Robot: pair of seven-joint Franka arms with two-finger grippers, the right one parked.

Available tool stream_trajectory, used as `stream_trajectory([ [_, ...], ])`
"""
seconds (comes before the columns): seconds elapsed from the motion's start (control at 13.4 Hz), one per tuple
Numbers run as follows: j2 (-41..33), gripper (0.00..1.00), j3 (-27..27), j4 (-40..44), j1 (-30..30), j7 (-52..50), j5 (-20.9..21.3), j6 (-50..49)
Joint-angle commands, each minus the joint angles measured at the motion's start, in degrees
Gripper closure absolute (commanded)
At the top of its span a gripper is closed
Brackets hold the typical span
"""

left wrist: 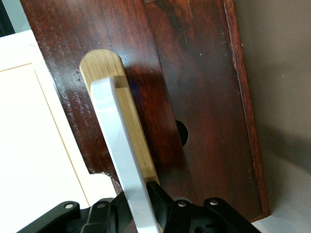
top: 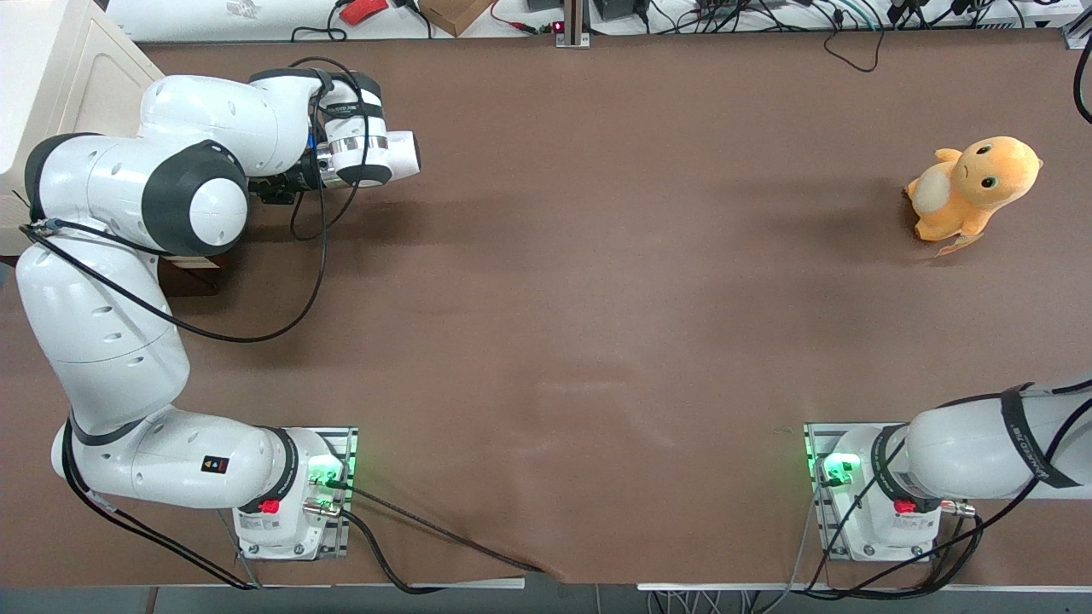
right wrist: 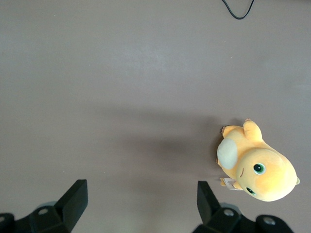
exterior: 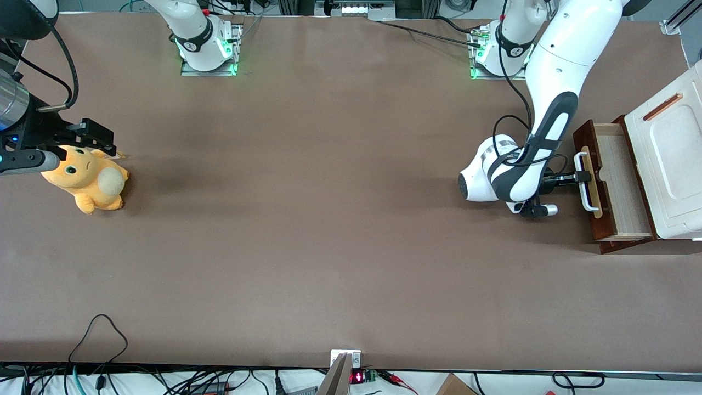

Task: Open lower drawer with left arm only
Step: 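Pull the handle with the left gripper, sliding the drawer outward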

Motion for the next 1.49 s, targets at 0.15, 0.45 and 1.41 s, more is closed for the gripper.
stream_trajectory([
  [0.15,0.18,0.85,0.16,1.29,-1.96,-0.81,-3.65,-2.98],
  [0.45,0.18,0.85,0.16,1.37,-2.31,-0.9,-3.91,-3.5],
  [1.41,0.44,0.85,0.16,2.17,-5.21,-1.42,-6.64,-4.91],
])
